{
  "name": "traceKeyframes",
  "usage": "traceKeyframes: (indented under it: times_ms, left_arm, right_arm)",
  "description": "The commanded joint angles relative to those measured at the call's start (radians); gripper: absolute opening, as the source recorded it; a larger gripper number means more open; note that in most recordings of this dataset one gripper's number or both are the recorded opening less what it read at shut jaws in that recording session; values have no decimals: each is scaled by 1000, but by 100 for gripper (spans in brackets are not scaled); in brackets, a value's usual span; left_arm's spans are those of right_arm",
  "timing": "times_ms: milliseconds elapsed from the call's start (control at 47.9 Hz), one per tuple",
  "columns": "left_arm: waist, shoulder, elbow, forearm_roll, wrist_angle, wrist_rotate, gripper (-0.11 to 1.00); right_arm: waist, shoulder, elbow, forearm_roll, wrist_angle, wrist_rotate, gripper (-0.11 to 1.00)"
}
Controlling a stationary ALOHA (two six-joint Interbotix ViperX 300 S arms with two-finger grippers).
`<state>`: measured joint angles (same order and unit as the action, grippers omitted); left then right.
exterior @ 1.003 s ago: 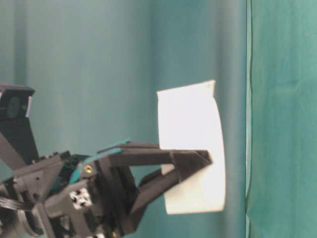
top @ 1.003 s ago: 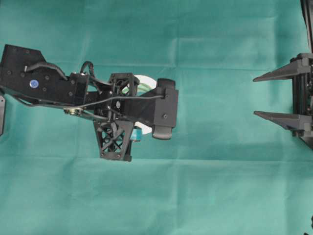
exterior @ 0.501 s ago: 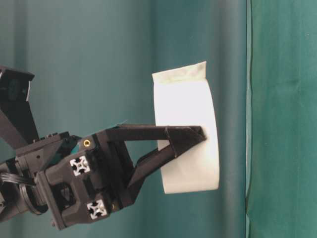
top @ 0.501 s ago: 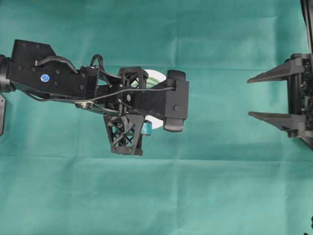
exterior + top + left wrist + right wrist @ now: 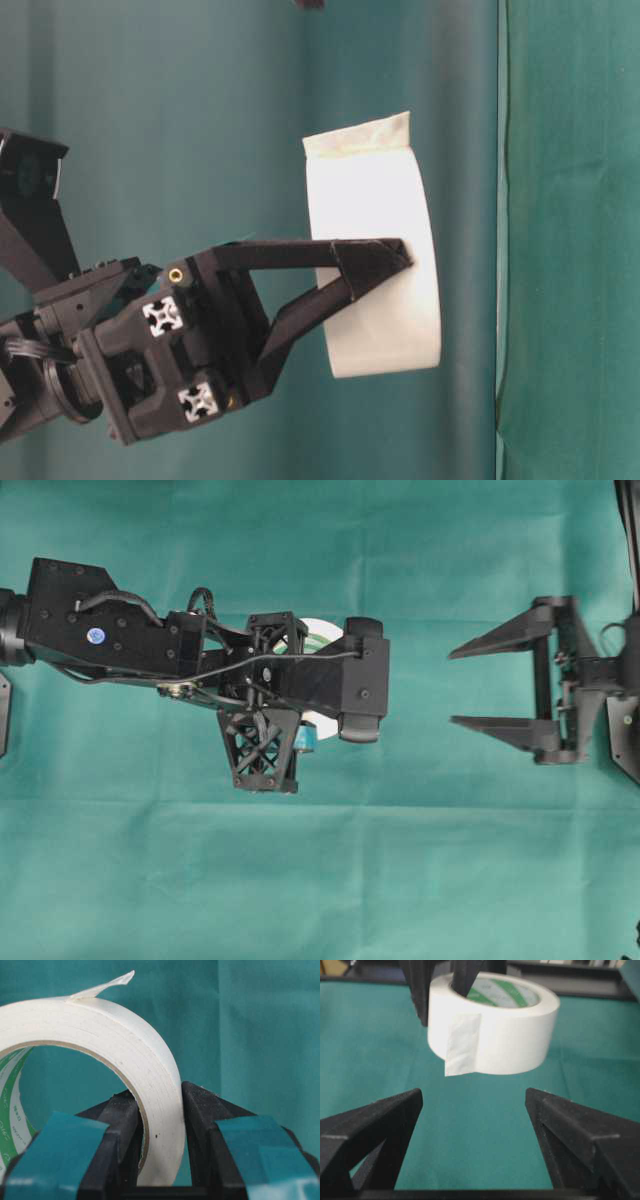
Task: Peel off the duct tape with your right arm.
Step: 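Move the right gripper toward the roll's loose tape end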
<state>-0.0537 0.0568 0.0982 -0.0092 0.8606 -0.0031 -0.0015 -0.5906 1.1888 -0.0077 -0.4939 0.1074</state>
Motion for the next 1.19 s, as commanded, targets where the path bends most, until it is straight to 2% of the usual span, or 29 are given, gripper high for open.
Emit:
traceKeyframes:
  times_ms: [0, 397, 794, 1023, 1107, 1170]
  left_arm:
    - [8, -15, -35, 3, -14, 2, 20]
    - [9, -9, -34, 5, -26, 5, 20]
    - [9, -11, -31, 3, -32, 5, 20]
    - [8, -9, -28, 5, -34, 5, 20]
    - [8, -9, -29, 5, -34, 5, 20]
    - [6, -9, -28, 3, -34, 5, 20]
  right_arm:
    - [3, 54, -52, 0, -20, 2, 71]
    - [3, 236, -179, -2, -20, 0, 71]
    - [3, 307, -245, 0, -18, 0, 71]
    - [3, 316, -252, -2, -17, 0, 71]
    - [2, 316, -252, 2, -17, 0, 67]
    - [-2, 316, -250, 2, -17, 0, 59]
